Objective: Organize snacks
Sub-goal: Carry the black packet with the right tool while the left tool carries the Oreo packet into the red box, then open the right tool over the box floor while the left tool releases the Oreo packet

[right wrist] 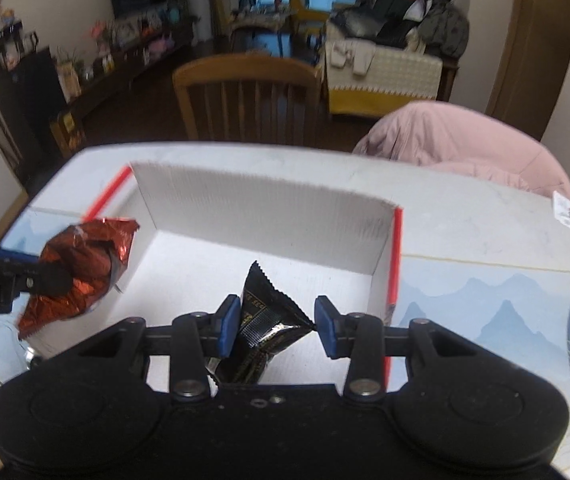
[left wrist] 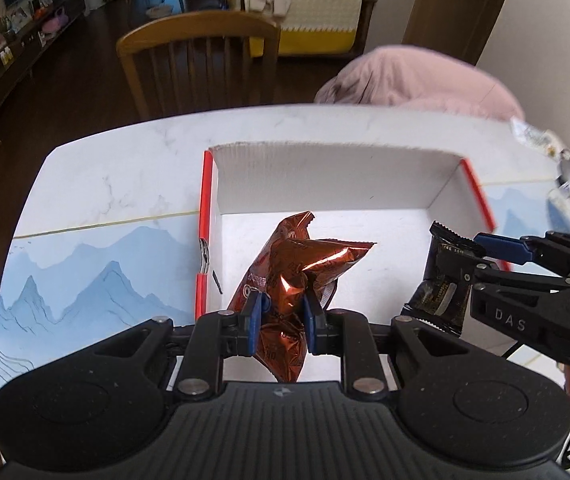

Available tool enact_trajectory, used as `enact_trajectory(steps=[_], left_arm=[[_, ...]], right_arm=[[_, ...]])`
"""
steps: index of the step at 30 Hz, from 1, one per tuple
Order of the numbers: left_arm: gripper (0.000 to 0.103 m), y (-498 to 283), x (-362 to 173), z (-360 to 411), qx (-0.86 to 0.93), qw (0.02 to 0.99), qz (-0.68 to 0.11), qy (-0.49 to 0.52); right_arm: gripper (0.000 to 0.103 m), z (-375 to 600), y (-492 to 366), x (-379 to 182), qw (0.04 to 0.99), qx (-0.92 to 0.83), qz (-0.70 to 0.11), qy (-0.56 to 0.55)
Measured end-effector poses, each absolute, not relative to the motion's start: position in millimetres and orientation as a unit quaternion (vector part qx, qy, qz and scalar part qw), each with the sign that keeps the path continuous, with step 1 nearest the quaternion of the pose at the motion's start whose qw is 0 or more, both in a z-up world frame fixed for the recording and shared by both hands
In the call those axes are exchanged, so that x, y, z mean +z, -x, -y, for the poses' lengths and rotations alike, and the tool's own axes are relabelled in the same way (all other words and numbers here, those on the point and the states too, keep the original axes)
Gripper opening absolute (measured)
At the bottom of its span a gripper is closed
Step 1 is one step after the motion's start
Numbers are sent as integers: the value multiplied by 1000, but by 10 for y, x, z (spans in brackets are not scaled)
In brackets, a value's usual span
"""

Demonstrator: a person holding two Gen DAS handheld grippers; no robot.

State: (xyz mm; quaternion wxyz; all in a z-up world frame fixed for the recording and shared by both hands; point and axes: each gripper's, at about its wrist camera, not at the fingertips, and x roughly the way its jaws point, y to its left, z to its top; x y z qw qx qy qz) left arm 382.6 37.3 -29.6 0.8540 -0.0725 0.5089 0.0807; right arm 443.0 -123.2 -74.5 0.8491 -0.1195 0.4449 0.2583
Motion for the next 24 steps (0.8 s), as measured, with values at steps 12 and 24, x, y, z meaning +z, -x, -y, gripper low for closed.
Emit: enact_trajectory(steps=[12, 24], left_arm=[[21, -4133, -833, -220, 98, 815, -570, 34], [23, -4109, -961, -173, 91, 806, -583, 40]], right_arm=[[28, 1165, -4534, -1123, 811, 280, -491, 152], [34, 1276, -4509, -1014, 813, 291, -484, 140]])
